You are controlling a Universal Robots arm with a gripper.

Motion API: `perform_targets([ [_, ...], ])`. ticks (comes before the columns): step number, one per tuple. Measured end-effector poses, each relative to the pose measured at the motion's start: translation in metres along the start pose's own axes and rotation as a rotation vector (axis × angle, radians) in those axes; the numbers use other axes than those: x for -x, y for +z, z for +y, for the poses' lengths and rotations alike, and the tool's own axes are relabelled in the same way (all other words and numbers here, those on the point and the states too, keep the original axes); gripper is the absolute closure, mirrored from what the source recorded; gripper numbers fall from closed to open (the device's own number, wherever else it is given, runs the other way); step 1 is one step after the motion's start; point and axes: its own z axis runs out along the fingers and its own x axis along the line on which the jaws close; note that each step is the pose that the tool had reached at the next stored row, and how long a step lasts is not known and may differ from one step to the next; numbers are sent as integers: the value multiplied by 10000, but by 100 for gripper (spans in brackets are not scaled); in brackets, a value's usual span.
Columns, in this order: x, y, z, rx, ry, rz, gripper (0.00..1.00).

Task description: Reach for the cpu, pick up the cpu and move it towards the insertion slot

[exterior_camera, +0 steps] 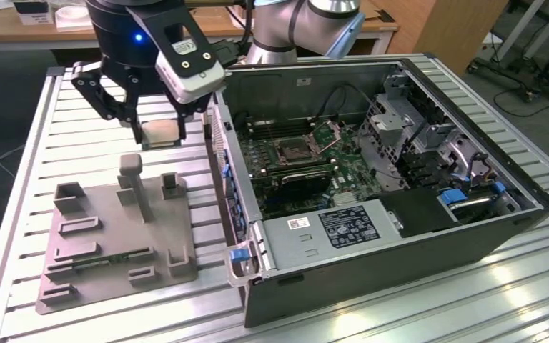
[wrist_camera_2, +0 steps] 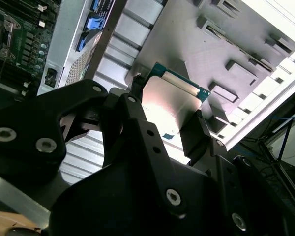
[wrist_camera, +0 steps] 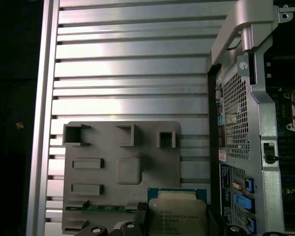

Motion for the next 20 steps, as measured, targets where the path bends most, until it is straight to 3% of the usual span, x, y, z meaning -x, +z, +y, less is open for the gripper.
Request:
perform_targets([
  [20,108,0,1,0,0,0,46],
])
